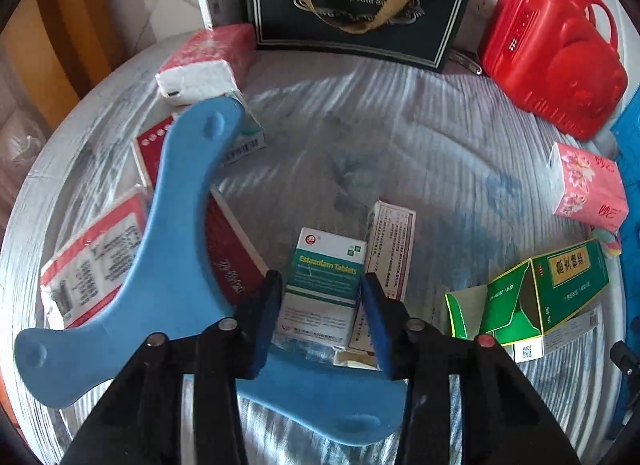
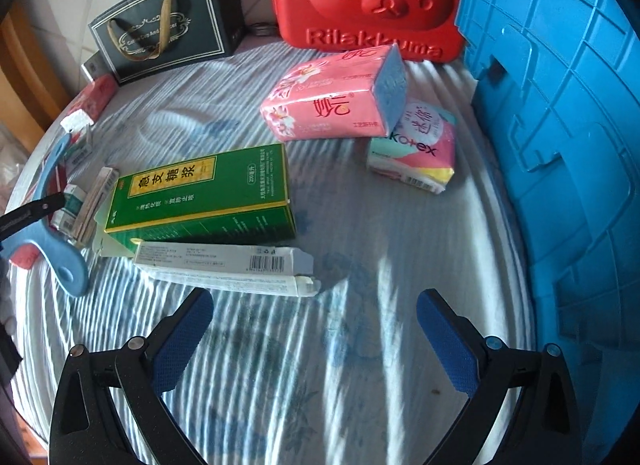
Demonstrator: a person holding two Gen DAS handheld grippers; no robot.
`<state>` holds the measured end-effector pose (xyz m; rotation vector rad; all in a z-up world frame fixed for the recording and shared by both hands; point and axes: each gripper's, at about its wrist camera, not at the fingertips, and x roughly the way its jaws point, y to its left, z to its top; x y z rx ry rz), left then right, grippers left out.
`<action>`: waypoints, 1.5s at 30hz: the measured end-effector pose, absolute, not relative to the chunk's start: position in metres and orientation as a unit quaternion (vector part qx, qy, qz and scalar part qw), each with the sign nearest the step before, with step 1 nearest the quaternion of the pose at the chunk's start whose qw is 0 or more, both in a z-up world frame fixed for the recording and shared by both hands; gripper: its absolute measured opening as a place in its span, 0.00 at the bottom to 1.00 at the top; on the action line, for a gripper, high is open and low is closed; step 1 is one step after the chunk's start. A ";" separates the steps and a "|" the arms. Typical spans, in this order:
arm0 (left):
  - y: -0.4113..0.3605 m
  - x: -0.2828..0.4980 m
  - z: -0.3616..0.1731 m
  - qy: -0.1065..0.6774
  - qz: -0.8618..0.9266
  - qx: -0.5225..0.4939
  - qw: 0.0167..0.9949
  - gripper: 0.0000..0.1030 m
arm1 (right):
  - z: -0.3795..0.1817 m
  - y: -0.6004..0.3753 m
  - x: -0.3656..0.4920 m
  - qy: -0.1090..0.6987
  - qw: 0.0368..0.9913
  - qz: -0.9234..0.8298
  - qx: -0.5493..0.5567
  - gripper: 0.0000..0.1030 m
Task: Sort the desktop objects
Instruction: 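Grasp the white Estazolam Tablets box with the left tool, then grasp the long white medicine box with the right tool while the left tool holds the Estazolam box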
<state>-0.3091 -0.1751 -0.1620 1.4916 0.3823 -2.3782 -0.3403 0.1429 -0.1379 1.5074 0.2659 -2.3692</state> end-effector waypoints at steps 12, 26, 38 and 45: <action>-0.146 -0.262 -0.157 0.105 -0.840 0.519 0.119 0.38 | -0.151 0.111 -0.352 0.113 0.222 -0.813 0.527 1.00; -0.120 -0.230 -0.153 0.117 -0.840 0.523 0.091 0.38 | -0.172 0.095 -0.333 0.097 0.294 -0.750 0.584 0.61; -0.089 -0.223 -0.147 0.095 -0.847 0.519 0.067 0.37 | -0.184 0.030 -0.286 0.259 0.312 -0.745 0.529 0.70; -0.087 -0.214 -0.119 0.091 -0.867 0.485 0.065 0.37 | -0.162 0.037 -0.278 0.230 0.323 -0.758 0.518 0.20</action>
